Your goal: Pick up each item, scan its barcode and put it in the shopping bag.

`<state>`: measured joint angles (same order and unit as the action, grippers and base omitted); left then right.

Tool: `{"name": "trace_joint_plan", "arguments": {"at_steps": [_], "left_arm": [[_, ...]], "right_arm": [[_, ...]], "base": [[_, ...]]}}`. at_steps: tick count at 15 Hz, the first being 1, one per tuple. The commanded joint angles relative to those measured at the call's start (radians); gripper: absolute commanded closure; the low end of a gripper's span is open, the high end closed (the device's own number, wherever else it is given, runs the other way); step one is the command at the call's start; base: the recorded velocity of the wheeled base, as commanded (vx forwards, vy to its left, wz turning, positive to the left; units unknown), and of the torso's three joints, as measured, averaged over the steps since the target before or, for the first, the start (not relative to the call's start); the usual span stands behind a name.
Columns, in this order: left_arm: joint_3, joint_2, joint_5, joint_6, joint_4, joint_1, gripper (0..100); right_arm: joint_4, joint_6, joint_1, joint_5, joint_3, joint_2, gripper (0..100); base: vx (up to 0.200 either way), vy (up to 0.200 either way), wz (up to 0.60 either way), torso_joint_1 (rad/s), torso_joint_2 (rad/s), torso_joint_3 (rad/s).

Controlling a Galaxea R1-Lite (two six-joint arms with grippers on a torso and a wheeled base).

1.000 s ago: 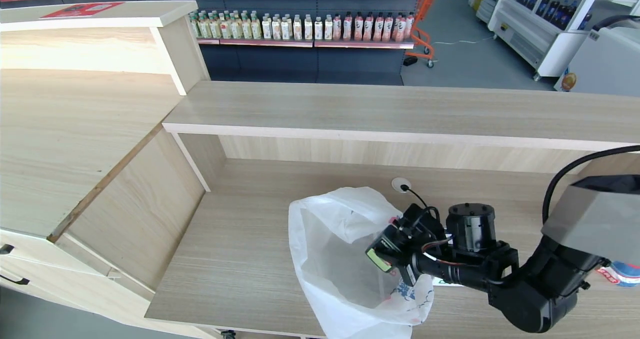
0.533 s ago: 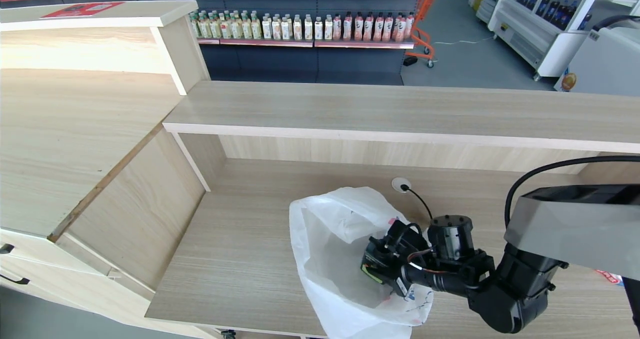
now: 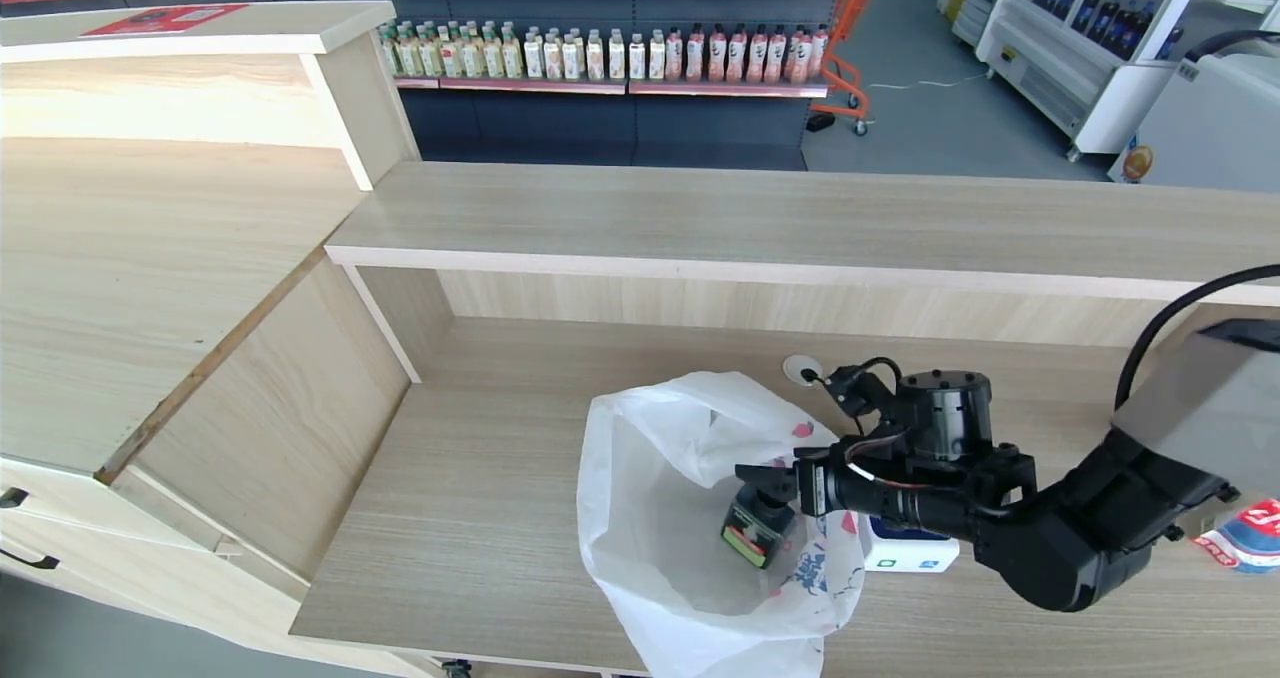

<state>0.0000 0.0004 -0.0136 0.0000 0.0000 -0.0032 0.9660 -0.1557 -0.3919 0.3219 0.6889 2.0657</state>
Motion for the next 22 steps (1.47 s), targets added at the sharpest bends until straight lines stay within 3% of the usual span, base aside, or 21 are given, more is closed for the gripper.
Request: {"name": "trace_joint_plan", "arguments": {"at_steps": [1,2,4,6,8,10,11,13,15,18,22], "left_arm": [[0.000,0.000,0.000,0.000,0.000,0.000,0],[0.000,0.000,0.000,0.000,0.000,0.000,0],[0.000,0.000,0.000,0.000,0.000,0.000,0],[0.000,0.000,0.000,0.000,0.000,0.000,0],[0.000,0.000,0.001,0.000,0.000,0.000,0],[0.000,0.000,0.000,0.000,0.000,0.000,0],[0.000,0.000,0.000,0.000,0.000,0.000,0],[0.000,0.000,0.000,0.000,0.000,0.000,0],[0.000,0.000,0.000,0.000,0.000,0.000,0],[0.000,0.000,0.000,0.000,0.000,0.000,0],[0.000,0.000,0.000,0.000,0.000,0.000,0]], "right_arm": [[-0.066,-0.157,0.034,0.014,-0.008,-0.228,0],[-0.087,-0.202,0.034,0.025,-0.035,-0.292,0],[-0.216,-0.226,0.041,0.037,-0.220,-0.610,0],[-0.320,-0.217,0.071,0.020,-0.279,-0.797,0],[-0.386,-0.160,0.156,0.009,-0.325,-0.883,0],[-0.426,-0.047,0.334,0.003,-0.420,-0.960,0],[-0.426,-0.010,0.380,-0.015,-0.453,-0.997,0],[-0.431,0.036,0.392,-0.089,-0.531,-1.151,0],[-0.475,0.087,0.392,-0.098,-0.562,-1.263,0],[-0.636,0.099,0.387,-0.142,-0.577,-1.432,0],[-0.751,0.101,0.361,-0.221,-0.601,-1.601,0]], "base": [[0.000,0.000,0.00,0.000,0.00,0.000],[0.000,0.000,0.00,0.000,0.00,0.000],[0.000,0.000,0.00,0.000,0.00,0.000],[0.000,0.000,0.00,0.000,0.00,0.000],[0.000,0.000,0.00,0.000,0.00,0.000],[0.000,0.000,0.00,0.000,0.00,0.000],[0.000,0.000,0.00,0.000,0.00,0.000],[0.000,0.000,0.00,0.000,0.00,0.000],[0.000,0.000,0.00,0.000,0.00,0.000],[0.000,0.000,0.00,0.000,0.00,0.000],[0.000,0.000,0.00,0.000,0.00,0.000]]}}
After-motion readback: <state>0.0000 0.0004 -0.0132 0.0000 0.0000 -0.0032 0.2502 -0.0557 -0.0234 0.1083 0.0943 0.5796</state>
